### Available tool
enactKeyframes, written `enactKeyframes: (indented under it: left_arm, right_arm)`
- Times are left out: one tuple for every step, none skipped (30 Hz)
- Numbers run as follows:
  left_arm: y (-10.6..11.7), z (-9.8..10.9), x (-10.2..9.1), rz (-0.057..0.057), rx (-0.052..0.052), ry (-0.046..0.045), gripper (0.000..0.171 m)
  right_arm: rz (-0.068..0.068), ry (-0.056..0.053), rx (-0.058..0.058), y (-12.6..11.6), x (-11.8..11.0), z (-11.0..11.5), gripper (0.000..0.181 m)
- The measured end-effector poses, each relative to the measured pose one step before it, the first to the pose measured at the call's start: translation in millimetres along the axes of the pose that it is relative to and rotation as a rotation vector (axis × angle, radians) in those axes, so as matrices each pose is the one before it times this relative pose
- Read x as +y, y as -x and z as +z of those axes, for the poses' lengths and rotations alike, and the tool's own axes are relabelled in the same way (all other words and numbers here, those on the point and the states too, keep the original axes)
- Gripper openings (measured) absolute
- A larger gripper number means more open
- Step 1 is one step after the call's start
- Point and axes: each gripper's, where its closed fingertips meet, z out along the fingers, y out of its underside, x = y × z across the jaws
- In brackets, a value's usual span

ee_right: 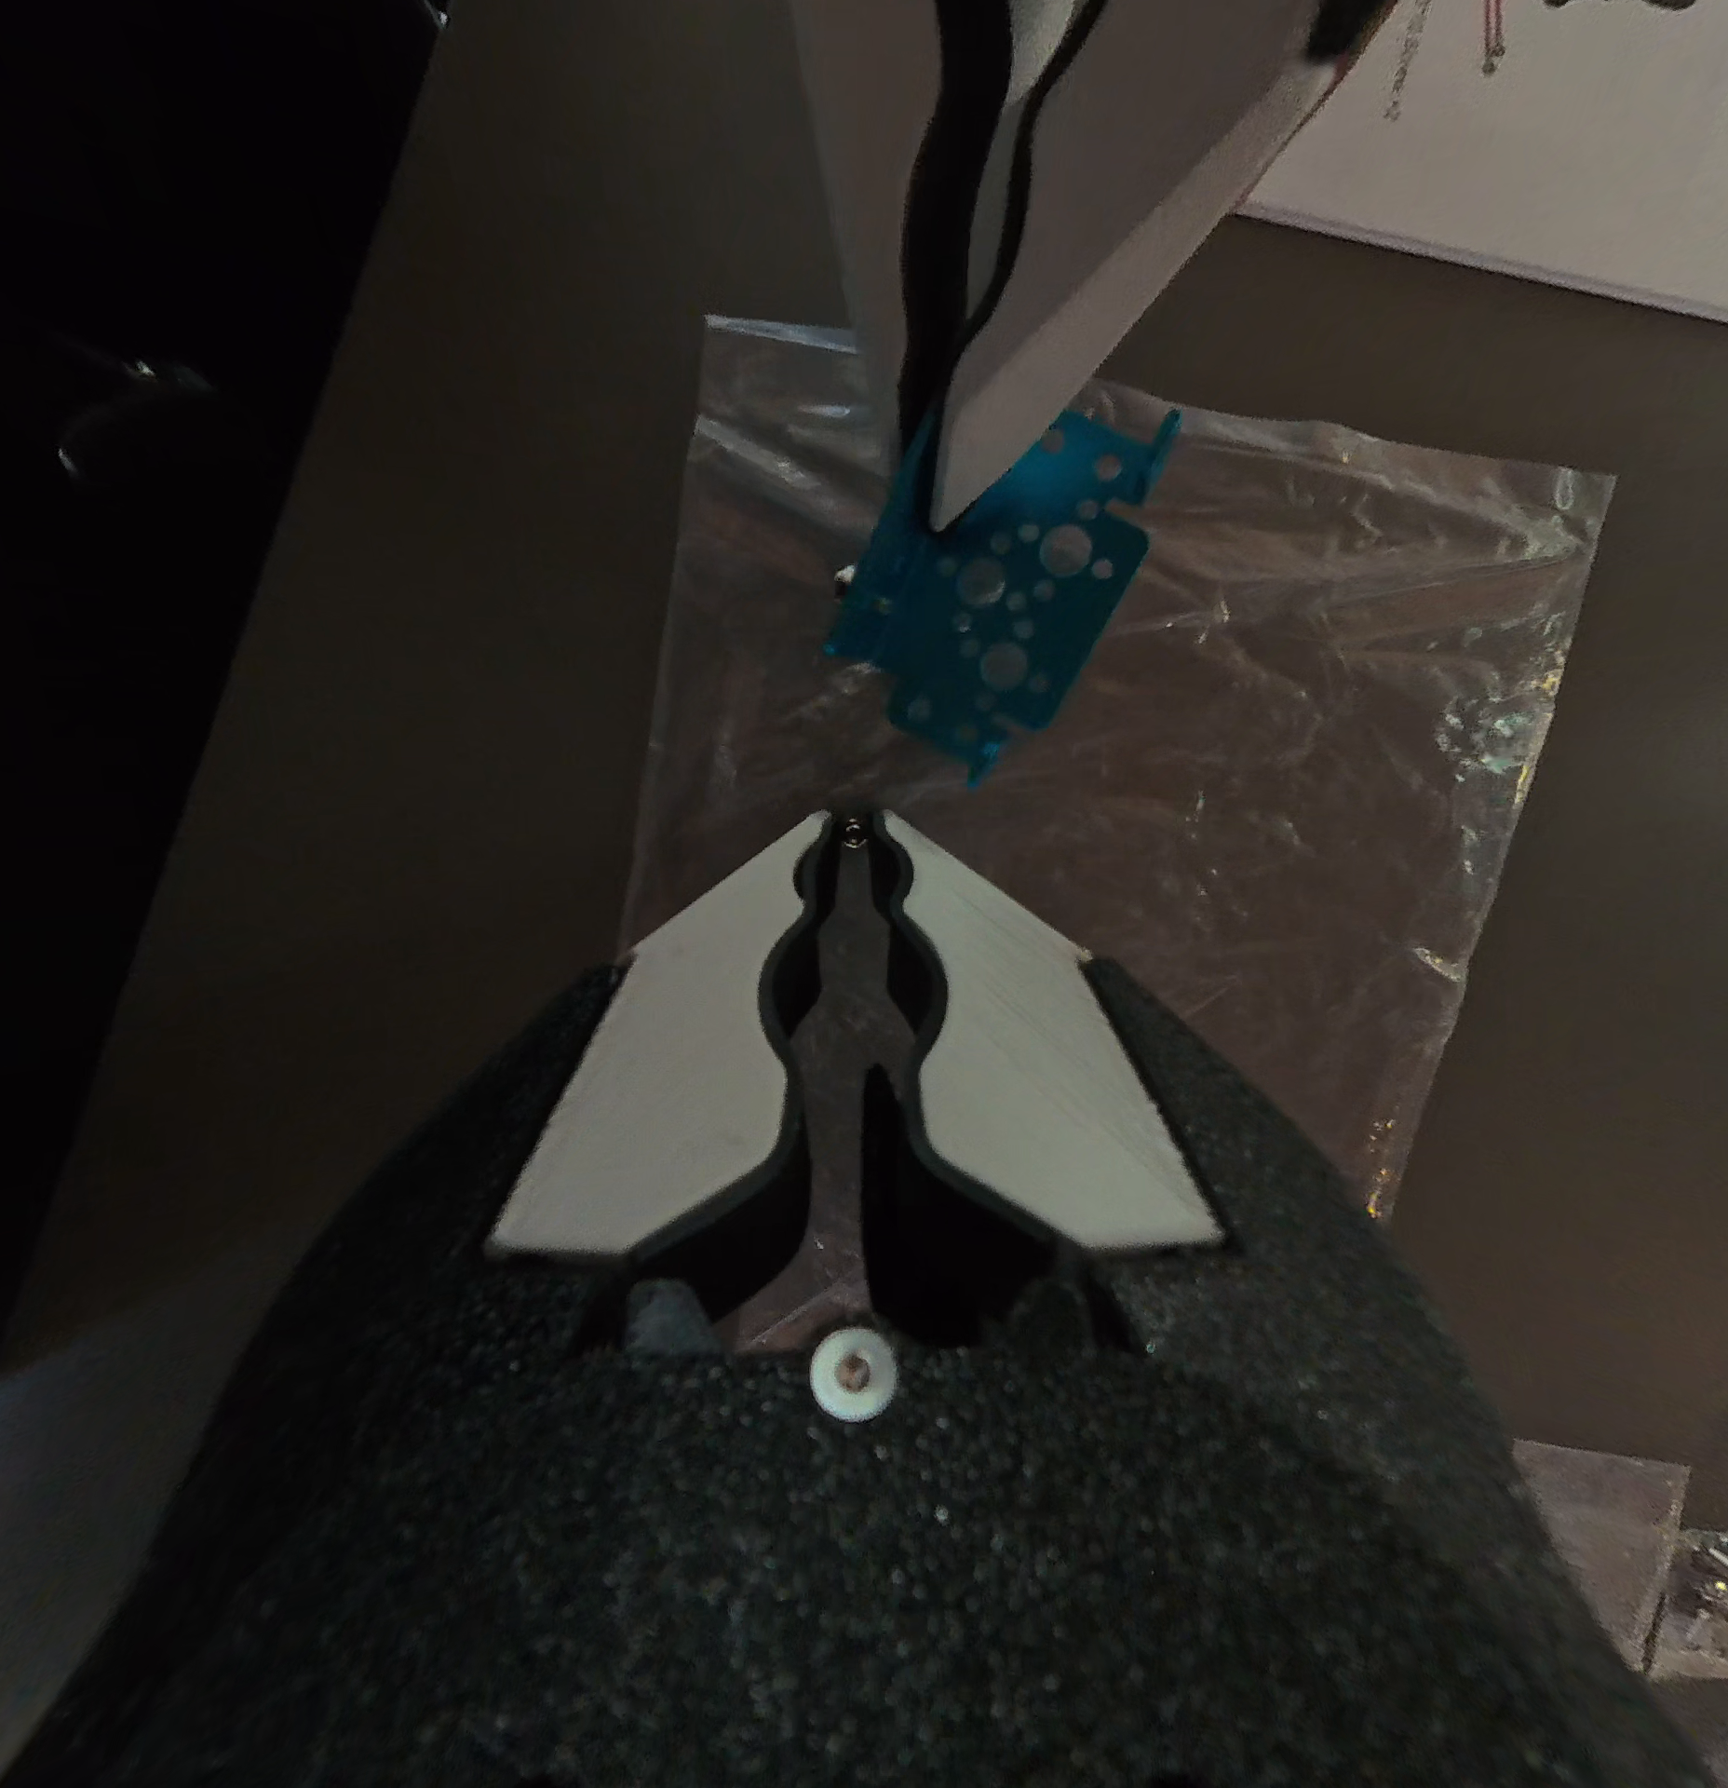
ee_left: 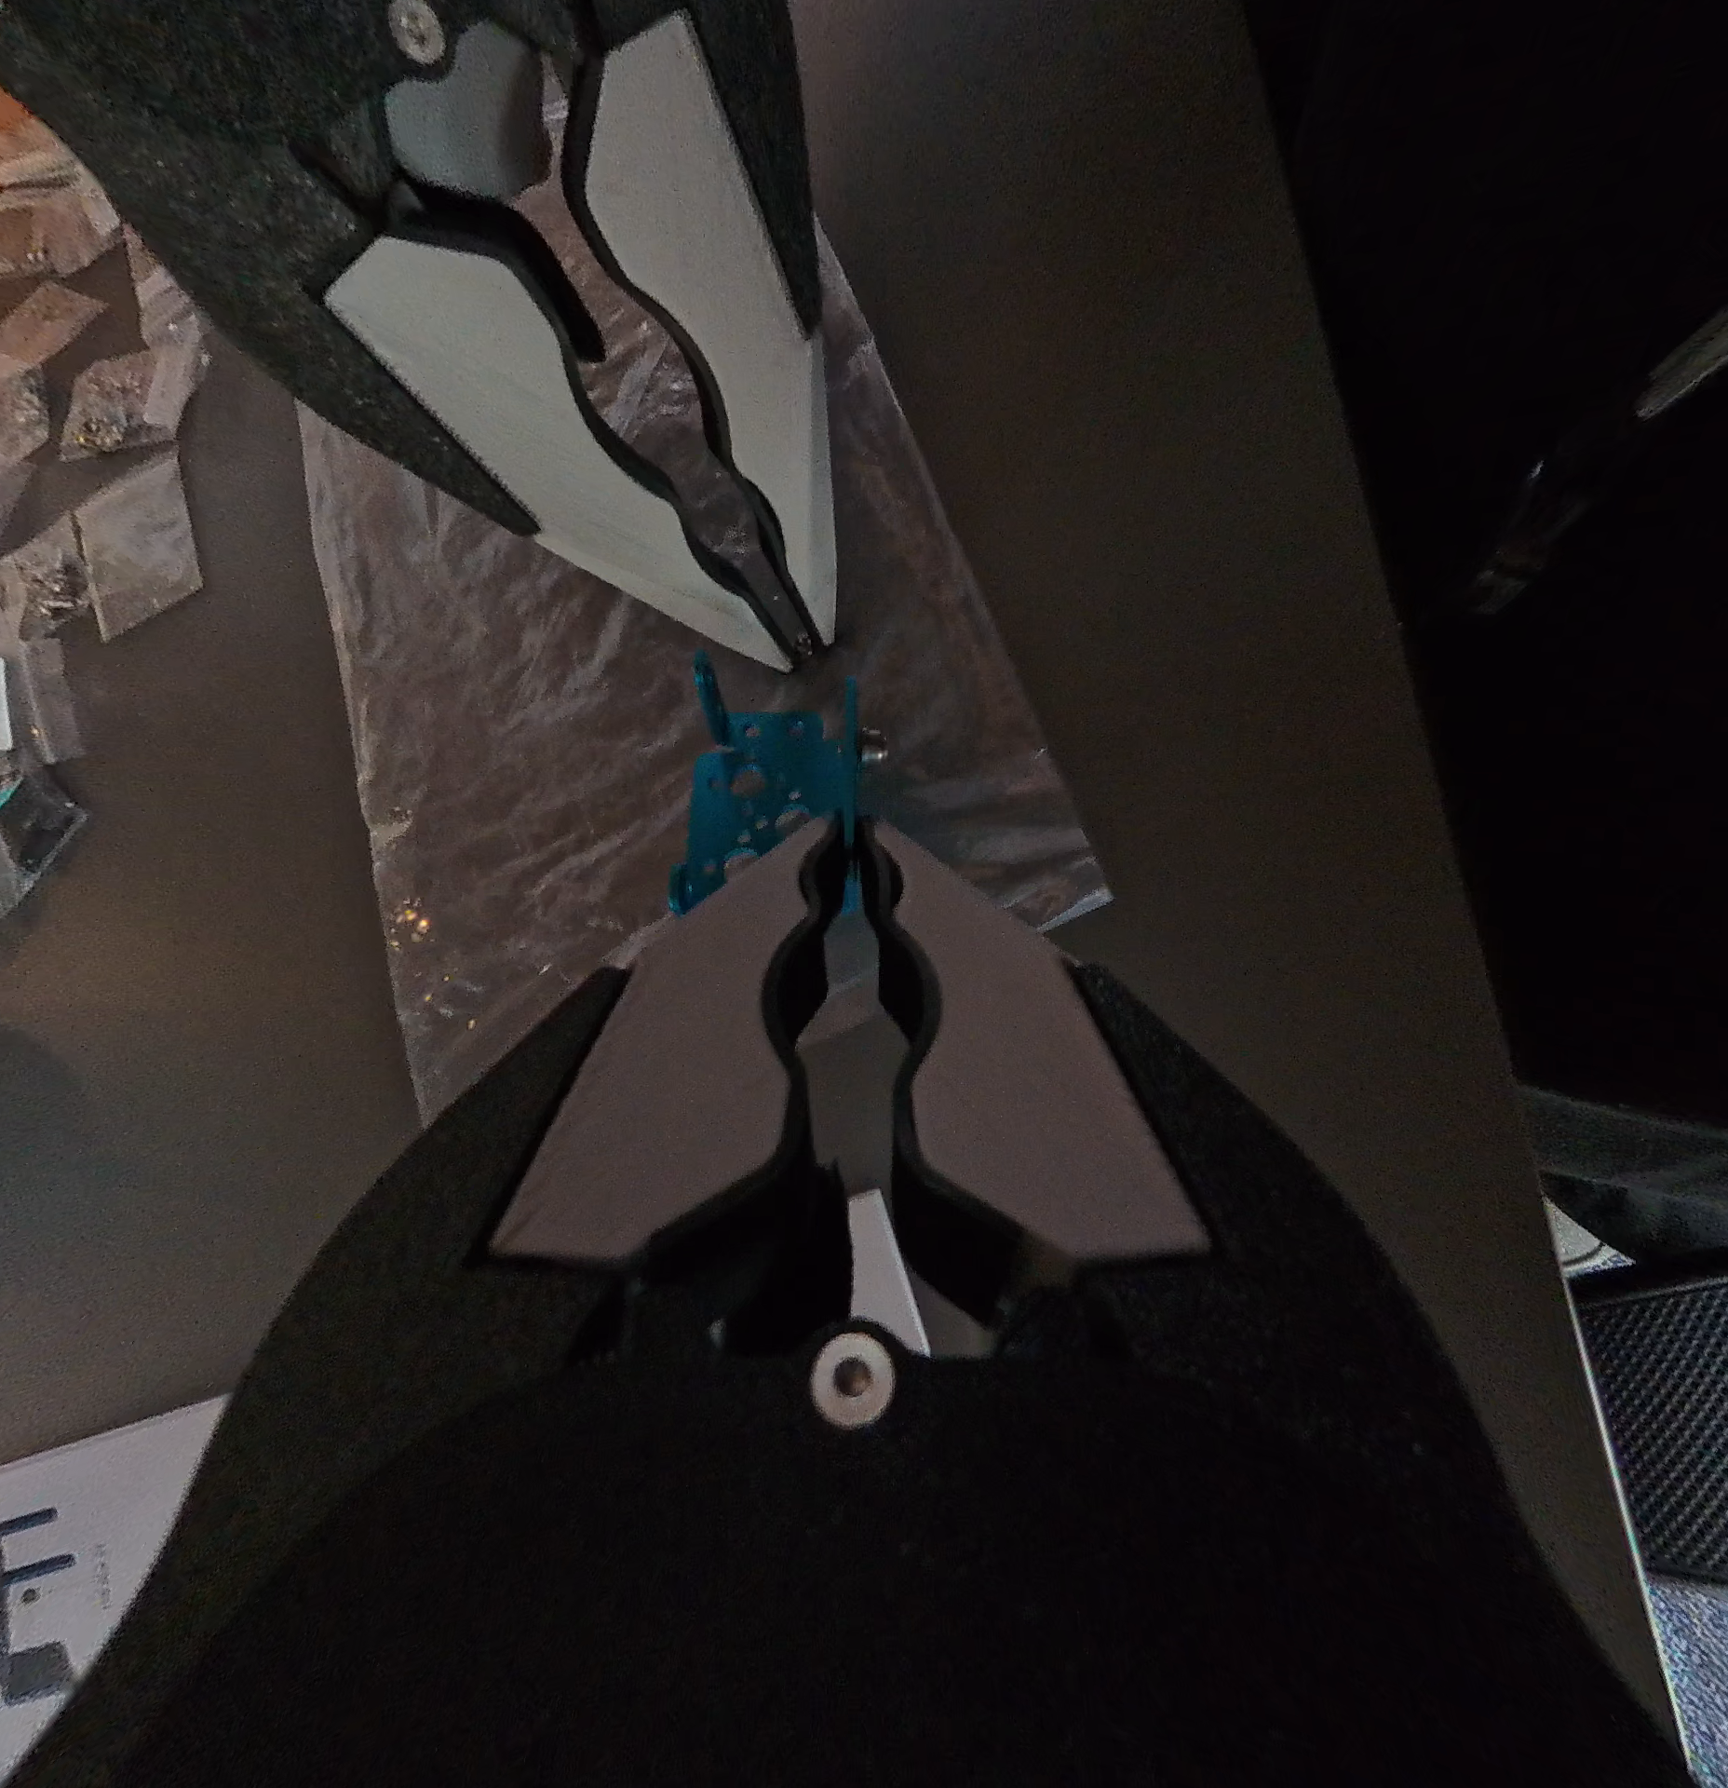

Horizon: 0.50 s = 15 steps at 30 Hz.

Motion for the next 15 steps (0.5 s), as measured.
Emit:
enactKeyframes:
  left_arm:
    - [0.89, -0.32, -1.71, 0.0045, 0.0022, -0.00368, 0.002]
    - [1.77, -0.09, -1.54, 0.0073, 0.0007, -0.00198, 0.002]
    - [1.94, 0.60, -1.02, 0.0094, 0.0058, 0.00173, 0.002]
    - [1.76, 1.77, -0.43, 0.0109, 0.0136, 0.00751, 0.002]
    - [2.32, 2.78, -0.29, 0.0162, 0.0153, 0.01135, 0.002]
    - [3.25, 3.78, -1.09, 0.0225, 0.0155, 0.01000, 0.002]
    - [2.70, 4.68, -2.51, 0.0247, 0.0237, 0.00489, 0.002]
    - [2.33, 5.30, -3.65, 0.0271, 0.0323, 0.00154, 0.002]
    - [3.33, 5.78, -3.55, 0.0319, 0.0299, 0.00300, 0.002]
    - [4.42, 5.90, -2.74, 0.0348, 0.0265, 0.00947, 0.002]
    - [3.74, 5.85, -1.43, 0.0358, 0.0323, 0.01562, 0.002]
    - [2.98, 5.35, 0.06, 0.0381, 0.0377, 0.02102, 0.002]
    - [1.57, 4.36, 1.08, 0.0370, 0.0433, 0.02353, 0.002]
    - [0.15, 2.56, 0.27, 0.0328, 0.0471, 0.01370, 0.002]
    - [0.78, 0.93, -1.43, 0.0262, 0.0401, -0.00285, 0.002]
  right_arm:
    - [-0.0008, -0.0111, 0.0124, -1.25, 0.21, -0.87, 0.004]
    - [0.0086, -0.0152, 0.0025, -0.42, -0.03, -1.68, 0.003]
    - [0.0193, -0.0174, -0.0071, 0.75, -0.07, -3.11, 0.004]
    - [0.0173, -0.0150, 0.0076, -0.97, 1.08, -4.58, 0.003]
    - [0.0121, -0.0122, 0.0227, -2.50, 2.94, -5.80, 0.004]
    - [0.0160, -0.0060, 0.0259, -2.93, 4.99, -6.32, 0.004]
    - [0.0227, -0.0069, 0.0245, -2.74, 5.94, -6.92, 0.004]
    - [0.0251, -0.0151, 0.0169, -1.41, 5.52, -7.44, 0.004]
    - [0.0261, -0.0232, 0.0105, -0.16, 4.46, -7.51, 0.004]
    - [0.0245, -0.0295, 0.0077, 0.32, 2.49, -7.43, 0.004]
    - [0.0189, -0.0291, 0.0033, 1.44, 1.11, -6.62, 0.004]
    - [0.0094, -0.0226, 0.0016, 2.14, 0.94, -5.20, 0.004]
    - [0.0017, -0.0144, 0.0038, 1.92, 1.47, -3.70, 0.004]
    - [-0.0010, -0.0108, -0.0033, 2.02, 1.69, -1.91, 0.004]
    - [0.0009, -0.0167, -0.0150, 2.47, 0.87, -0.70, 0.004]
